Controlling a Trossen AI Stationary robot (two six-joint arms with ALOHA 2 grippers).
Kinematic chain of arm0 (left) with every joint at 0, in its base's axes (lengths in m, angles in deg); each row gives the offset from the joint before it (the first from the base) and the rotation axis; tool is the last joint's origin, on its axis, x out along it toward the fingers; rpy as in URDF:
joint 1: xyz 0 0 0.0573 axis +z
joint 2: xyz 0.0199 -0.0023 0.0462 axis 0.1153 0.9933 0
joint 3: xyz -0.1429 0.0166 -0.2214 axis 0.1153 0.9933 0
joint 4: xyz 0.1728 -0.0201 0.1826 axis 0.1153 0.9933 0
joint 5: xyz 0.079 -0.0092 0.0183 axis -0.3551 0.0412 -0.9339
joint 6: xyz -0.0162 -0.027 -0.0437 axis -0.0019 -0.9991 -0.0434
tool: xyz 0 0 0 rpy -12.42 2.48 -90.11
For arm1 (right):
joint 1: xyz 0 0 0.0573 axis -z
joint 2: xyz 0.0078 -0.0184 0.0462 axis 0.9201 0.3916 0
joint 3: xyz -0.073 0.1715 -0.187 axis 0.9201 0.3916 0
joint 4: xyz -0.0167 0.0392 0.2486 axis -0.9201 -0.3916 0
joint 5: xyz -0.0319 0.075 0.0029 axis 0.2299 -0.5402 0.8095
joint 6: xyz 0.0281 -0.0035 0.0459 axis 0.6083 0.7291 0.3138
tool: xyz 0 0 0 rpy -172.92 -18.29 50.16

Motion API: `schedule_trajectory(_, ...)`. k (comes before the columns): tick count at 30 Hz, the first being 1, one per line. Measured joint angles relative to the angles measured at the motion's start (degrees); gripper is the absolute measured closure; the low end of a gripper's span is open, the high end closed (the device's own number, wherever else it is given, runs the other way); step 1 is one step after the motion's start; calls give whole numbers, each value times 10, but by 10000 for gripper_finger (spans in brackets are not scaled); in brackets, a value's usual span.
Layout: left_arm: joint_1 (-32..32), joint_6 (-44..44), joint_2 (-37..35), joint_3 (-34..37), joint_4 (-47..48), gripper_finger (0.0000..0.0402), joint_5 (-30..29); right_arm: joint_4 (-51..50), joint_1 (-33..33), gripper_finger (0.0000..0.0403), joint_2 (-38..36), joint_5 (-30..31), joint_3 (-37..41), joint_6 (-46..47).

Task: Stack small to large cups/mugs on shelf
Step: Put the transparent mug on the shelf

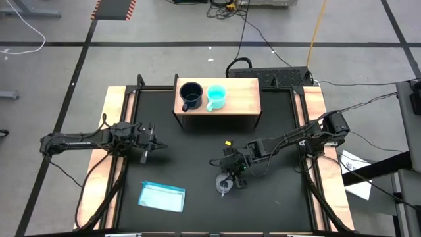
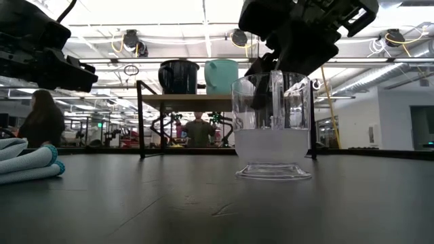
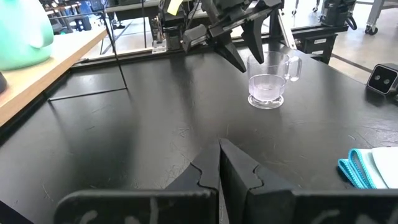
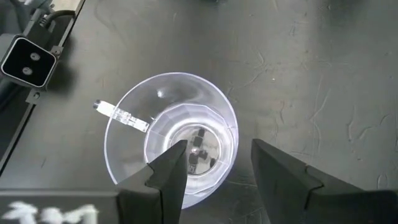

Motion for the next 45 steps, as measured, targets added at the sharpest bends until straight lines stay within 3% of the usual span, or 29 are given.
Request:
schedule_trajectory(5,0,0,0,0,0,394,0,0,0,245,0,0,0,0)
schedule_trajectory(26,0,0,0,0,0,394,0,5,0,397,0,-1,0,-11)
schedule_trajectory(36,0,-1,0,0,2,394,0,6,0,401,-7,-1,0,-11)
schedule_trajectory(45,0,-2,0,0,3,394,0,-1,-1,402,-70,1,6,-30)
